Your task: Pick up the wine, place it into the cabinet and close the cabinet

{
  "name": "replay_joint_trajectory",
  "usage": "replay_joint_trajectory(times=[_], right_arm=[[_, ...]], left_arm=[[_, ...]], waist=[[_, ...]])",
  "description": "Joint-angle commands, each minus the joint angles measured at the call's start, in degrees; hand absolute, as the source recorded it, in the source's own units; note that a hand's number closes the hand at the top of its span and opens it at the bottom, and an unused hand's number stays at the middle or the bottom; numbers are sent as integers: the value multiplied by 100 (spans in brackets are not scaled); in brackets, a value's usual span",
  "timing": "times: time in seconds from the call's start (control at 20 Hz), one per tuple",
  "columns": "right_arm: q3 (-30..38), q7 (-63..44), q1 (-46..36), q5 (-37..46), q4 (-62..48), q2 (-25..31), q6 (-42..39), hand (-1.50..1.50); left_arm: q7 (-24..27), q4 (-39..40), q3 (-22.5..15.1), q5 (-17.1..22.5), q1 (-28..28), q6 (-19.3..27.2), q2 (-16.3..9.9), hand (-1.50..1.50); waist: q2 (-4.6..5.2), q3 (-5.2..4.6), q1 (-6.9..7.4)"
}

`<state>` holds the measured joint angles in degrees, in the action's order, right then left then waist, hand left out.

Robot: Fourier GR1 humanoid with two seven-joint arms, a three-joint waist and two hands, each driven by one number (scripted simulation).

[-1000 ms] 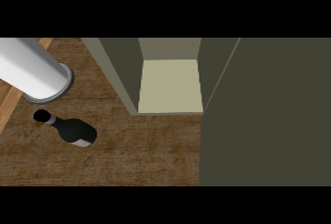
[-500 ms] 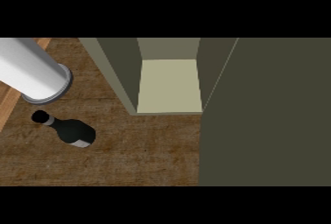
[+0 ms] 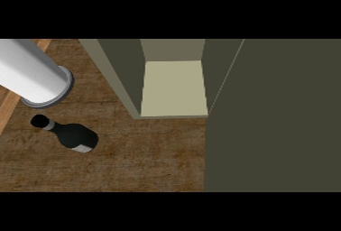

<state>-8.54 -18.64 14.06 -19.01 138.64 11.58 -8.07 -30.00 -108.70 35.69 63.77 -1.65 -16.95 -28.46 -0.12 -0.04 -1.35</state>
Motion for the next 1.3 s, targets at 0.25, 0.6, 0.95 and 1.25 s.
replay_joint_trajectory(times=[0.25,0.6,0.95,1.25], right_arm=[[437,-142,449,-912,893,86,-171,-150],[481,-157,216,-941,766,40,-221,-150],[629,-137,307,-1047,635,73,-441,-150],[511,189,684,-914,674,-74,-632,-150]], left_arm=[[907,1534,-535,-1324,340,-1162,363,-150],[1826,2407,-875,-2618,744,-1079,806,-150],[2844,3552,-901,-3656,1235,-915,745,-150],[3984,4834,-1023,-4294,1185,-1475,759,-150]], waist=[[19,-1,-34],[24,-1,-11],[20,0,20],[21,-3,-6]])
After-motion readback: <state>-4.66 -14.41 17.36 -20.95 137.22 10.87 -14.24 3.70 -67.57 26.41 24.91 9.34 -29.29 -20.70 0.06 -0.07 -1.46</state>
